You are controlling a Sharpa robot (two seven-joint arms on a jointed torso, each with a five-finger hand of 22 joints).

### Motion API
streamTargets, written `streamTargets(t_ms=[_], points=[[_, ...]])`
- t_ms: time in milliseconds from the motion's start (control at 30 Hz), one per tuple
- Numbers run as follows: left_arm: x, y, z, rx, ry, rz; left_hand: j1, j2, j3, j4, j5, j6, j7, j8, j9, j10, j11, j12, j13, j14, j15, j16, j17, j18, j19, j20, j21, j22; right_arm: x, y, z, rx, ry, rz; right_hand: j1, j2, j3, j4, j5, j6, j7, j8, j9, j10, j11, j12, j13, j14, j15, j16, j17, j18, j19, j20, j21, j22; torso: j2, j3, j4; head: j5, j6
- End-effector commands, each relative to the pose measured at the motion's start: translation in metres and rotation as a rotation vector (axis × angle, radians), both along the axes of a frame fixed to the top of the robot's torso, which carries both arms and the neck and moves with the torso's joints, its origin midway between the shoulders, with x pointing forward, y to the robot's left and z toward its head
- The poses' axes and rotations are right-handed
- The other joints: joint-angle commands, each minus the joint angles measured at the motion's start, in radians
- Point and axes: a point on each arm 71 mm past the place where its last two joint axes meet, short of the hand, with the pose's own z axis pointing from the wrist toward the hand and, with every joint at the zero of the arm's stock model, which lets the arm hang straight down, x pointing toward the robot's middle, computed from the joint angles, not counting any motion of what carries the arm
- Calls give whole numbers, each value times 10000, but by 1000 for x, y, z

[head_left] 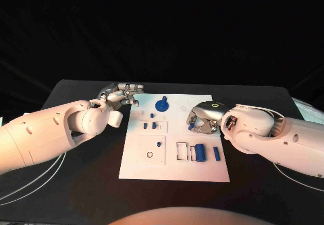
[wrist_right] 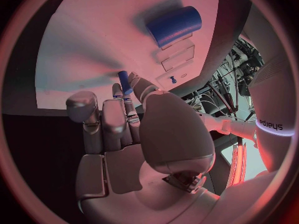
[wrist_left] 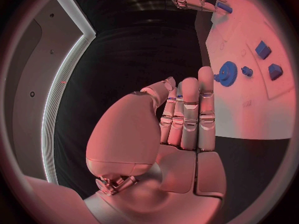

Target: Assemble the parts on the task board

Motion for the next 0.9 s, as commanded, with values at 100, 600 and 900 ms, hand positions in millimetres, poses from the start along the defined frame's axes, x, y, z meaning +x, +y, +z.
streamTargets(t_ms=[100,600,900], points=[[0,-2,0,-97,-73,-176,58,14,-3,-53,-11,-47,-6,44,-14,-75,-7,53,11,-61,-17,-41,-17,102,33,24,-66,-11,0,1,-2,-47,50,83,105,300,415,16,-290,419,-62,163,65,492,-101,45,5,229,0,151,121,-54,130,-42,139,159,2,5,-2,17,-36],[0,-2,-1,-90,-30,-187,58,14,-3,-53,-11,-47,-6,44,-14,-75,-7,53,11,-61,-17,-41,-17,102,33,24,-66,-11,-1,3,10,870,-1107,-190,240,449,1088,-136,-349,832,-155,316,201,1175,-247,-211,22,265,-123,356,312,-122,297,-188,399,555,-16,0,0,24,-46],[0,-2,-2,-87,-4,-187,50,23,-11,-55,-12,-55,-2,52,-12,-91,-3,74,13,-66,-13,-38,-25,102,31,28,-73,-13,-20,6,36,2046,-921,-18,307,348,1319,-295,-322,768,-88,261,210,1187,-205,-388,17,257,-99,378,312,-129,300,-187,432,589,-19,-8,-22,87,-10]])
